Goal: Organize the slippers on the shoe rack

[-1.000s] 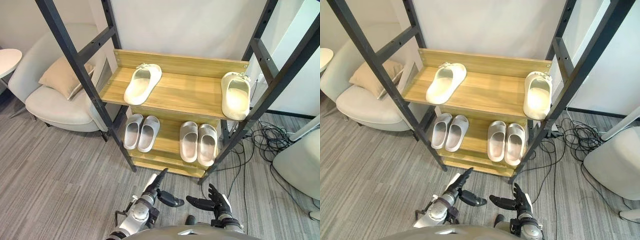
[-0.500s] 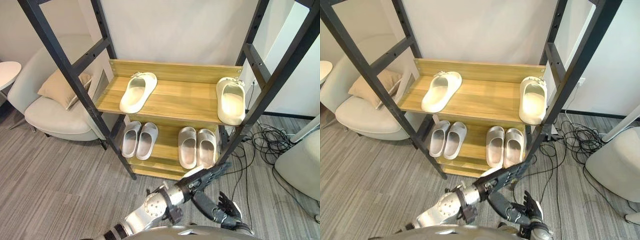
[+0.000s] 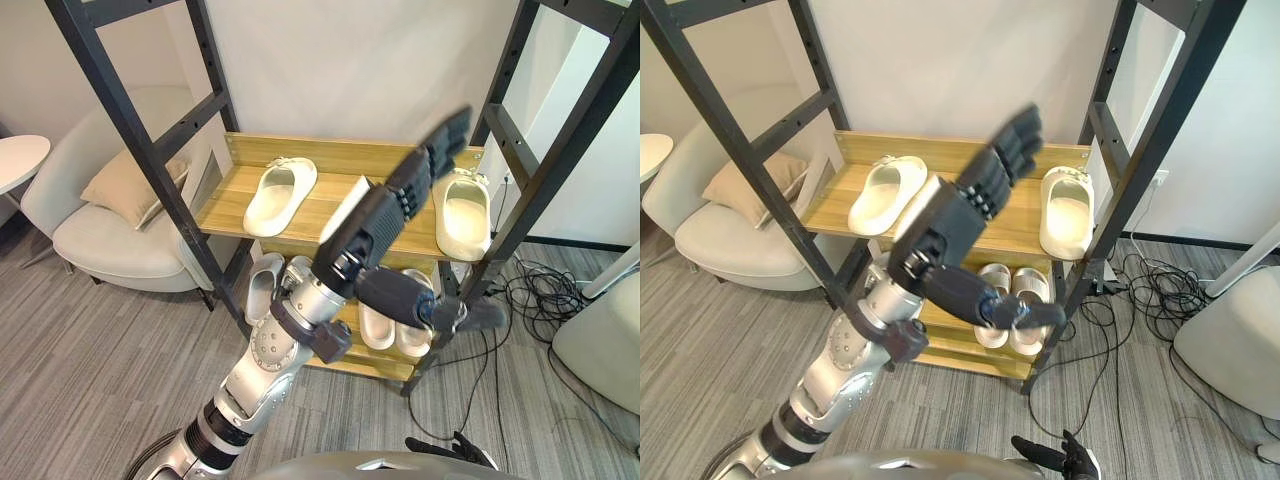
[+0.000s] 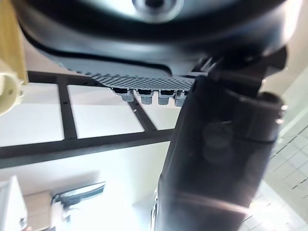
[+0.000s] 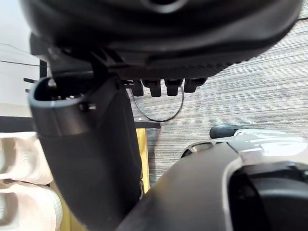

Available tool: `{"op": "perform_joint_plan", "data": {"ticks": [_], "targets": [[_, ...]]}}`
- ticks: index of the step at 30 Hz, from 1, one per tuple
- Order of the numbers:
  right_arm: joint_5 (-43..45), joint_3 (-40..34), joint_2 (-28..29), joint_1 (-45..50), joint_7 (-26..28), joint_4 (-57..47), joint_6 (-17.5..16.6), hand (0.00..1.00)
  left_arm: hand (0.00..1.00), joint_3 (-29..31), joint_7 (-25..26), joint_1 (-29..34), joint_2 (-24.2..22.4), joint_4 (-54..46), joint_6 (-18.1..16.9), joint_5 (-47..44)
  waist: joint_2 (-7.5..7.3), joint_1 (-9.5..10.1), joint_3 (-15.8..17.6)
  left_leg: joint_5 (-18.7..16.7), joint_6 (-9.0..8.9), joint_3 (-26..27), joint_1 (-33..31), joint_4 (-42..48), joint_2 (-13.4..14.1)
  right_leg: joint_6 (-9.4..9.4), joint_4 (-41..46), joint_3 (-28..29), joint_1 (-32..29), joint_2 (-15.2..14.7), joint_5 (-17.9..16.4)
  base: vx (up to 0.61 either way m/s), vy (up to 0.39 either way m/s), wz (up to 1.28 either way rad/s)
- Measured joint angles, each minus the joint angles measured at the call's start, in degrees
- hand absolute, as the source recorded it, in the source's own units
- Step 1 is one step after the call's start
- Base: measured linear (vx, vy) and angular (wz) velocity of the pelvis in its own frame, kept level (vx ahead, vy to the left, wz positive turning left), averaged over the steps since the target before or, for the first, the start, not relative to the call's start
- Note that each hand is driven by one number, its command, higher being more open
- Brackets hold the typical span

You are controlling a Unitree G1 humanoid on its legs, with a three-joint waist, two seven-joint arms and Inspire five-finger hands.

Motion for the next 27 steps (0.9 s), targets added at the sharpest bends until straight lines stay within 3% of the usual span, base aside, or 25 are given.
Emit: {"op": "perform_joint_plan", "data": {"ticks": [3,10,20,27], "targets": [[0.0,0.0,0.1,0.0,0.0,0.0,0.0,1.00,1.00,3.6,6.8,-4.6,-0.6,2.9,-1.4,8.6,-0.31,-0.01,0.1,-0.1,0.10,-0.5,0.0,0.0,-0.2,0.22,0.8,-0.4,-0.1,-0.3,-0.5,-0.01,0.012,0.08],[0.0,0.0,0.3,-0.3,0.0,-0.1,-0.2,1.00,1.00,10.5,16.0,-14.7,1.7,14.1,-1.5,21.1,-0.60,-0.26,0.2,-0.1,0.12,0.6,-0.5,-0.2,-0.1,0.17,1.1,0.7,-1.7,-0.2,-0.7,0.01,0.004,-0.08],[-0.1,-1.7,1.5,-0.7,0.6,-0.3,-1.1,1.00,1.00,14.9,19.9,-23.0,12.2,25.7,0.7,36.7,-1.35,-1.25,1.2,-0.2,0.16,2.6,-0.1,-0.3,-0.4,0.08,0.1,4.9,-3.1,0.0,0.2,0.03,0.005,-0.23],[-0.1,-1.8,1.3,-0.8,0.6,-0.9,-2.1,1.00,1.00,15.5,23.2,-23.1,17.3,32.0,6.8,49.4,-0.67,-1.59,2.9,-0.7,0.16,3.4,-1.1,-0.5,-0.3,-0.17,-4.2,6.1,-3.0,0.6,3.4,-0.03,0.009,-0.11]]}}
